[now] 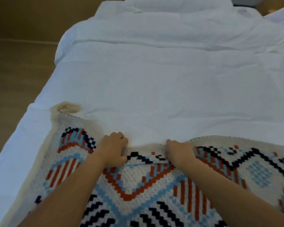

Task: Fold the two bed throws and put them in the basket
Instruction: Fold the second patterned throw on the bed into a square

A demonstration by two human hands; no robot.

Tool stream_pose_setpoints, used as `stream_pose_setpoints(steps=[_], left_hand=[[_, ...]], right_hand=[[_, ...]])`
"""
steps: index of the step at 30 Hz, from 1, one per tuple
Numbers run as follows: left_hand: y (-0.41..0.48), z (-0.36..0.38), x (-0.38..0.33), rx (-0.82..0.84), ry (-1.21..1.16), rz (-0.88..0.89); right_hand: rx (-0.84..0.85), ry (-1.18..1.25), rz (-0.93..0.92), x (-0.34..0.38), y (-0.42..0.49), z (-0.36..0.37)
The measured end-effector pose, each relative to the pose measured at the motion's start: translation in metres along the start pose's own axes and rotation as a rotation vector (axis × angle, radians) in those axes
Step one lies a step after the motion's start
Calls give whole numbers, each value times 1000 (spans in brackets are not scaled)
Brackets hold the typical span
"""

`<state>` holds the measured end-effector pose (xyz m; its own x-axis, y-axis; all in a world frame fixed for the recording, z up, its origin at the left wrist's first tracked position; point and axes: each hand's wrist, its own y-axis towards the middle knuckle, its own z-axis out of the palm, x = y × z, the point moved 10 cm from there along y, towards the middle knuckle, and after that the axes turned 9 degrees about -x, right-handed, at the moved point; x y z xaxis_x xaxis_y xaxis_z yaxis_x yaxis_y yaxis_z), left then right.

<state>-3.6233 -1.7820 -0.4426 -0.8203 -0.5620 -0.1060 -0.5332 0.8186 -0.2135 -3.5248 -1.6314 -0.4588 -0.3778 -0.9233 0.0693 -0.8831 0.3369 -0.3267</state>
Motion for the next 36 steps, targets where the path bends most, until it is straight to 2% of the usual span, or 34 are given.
stream_pose_setpoints(steps=[2,4,5,6,9,10,11,13,15,22,30,36], left_hand=[[-8,10,5,69,-25,-30],[-3,10,13,125,5,-68],[3,2,16,102,47,-75],[10,-9,23,36,96,-96],[29,-53,52,-341,115,-284],[31,-58,61,-409,71,-366],[33,-51,68,-396,8,-441],[33,-11,67,-209,-91,-514],[24,31,55,-95,-95,-499],[34,65,69,-365,-42,-533],[21,53,50,-479,42,-548],[-48,65,-7,-389,-74,-505]], right_hand=[[-46,13,-26,4,5,-5],[-176,73,10,-5,16,-24],[-261,126,45,-12,22,-36],[-347,181,80,-20,28,-47],[-525,379,186,-35,42,-62],[-510,451,207,-34,44,-56],[-451,489,231,-32,46,-42],[-292,390,193,-20,42,-3],[-289,259,84,-7,32,19],[-433,136,55,-9,52,42],[-602,137,121,-12,32,28],[-446,122,58,0,-40,49]])
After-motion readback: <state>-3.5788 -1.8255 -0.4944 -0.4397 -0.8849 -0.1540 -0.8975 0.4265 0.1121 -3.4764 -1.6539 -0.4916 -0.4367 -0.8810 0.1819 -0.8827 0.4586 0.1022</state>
